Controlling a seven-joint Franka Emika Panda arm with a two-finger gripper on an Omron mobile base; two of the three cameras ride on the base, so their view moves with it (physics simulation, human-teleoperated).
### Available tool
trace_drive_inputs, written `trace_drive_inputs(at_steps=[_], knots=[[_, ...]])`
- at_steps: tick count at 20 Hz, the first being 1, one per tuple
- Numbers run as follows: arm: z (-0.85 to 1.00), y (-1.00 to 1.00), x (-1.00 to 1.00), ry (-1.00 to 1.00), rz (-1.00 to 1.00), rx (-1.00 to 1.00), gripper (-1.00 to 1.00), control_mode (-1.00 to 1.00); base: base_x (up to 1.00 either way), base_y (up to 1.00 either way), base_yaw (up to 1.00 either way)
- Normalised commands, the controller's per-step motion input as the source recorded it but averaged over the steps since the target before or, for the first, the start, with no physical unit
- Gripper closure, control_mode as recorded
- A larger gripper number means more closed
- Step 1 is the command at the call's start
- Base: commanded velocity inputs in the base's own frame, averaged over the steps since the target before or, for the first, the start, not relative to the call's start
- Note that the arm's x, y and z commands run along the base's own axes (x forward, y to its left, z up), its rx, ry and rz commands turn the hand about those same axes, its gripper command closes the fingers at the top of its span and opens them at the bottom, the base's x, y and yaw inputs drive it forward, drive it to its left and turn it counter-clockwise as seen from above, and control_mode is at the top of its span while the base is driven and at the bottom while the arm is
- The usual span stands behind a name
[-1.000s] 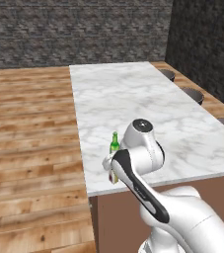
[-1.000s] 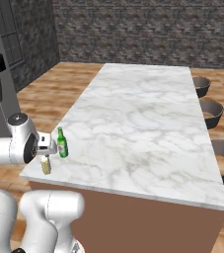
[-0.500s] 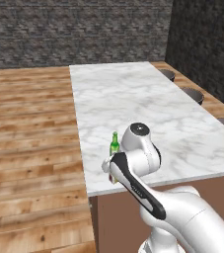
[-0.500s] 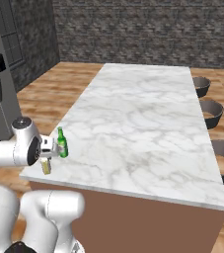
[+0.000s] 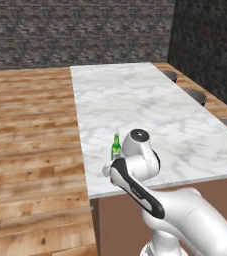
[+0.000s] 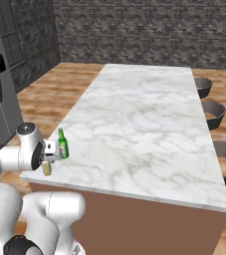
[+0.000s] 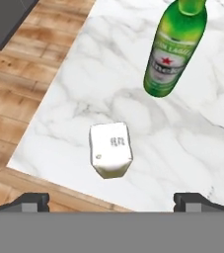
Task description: Pick the boxed drink, beer from the counter and place them in the open cabinet.
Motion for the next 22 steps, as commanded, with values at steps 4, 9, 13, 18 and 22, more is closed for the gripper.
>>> trace_drive_inputs(at_steps=[4,9,13,18,22], knots=[[-0.17,0.11,0.20,0.00,0.00,0.00,-1.00,-1.00,0.00,0.00,0.00],[-0.14,0.17,0.20,0.00,0.00,0.00,-1.00,-1.00,0.00,0.00,0.00],[-0.14,0.07,0.17,0.00,0.00,0.00,-1.00,-1.00,0.00,0.00,0.00],[-0.17,0.00,0.13,0.00,0.00,0.00,-1.00,-1.00,0.00,0.00,0.00],[-0.13,0.00,0.06,0.00,0.00,0.00,-1.00,-1.00,0.00,0.00,0.00]])
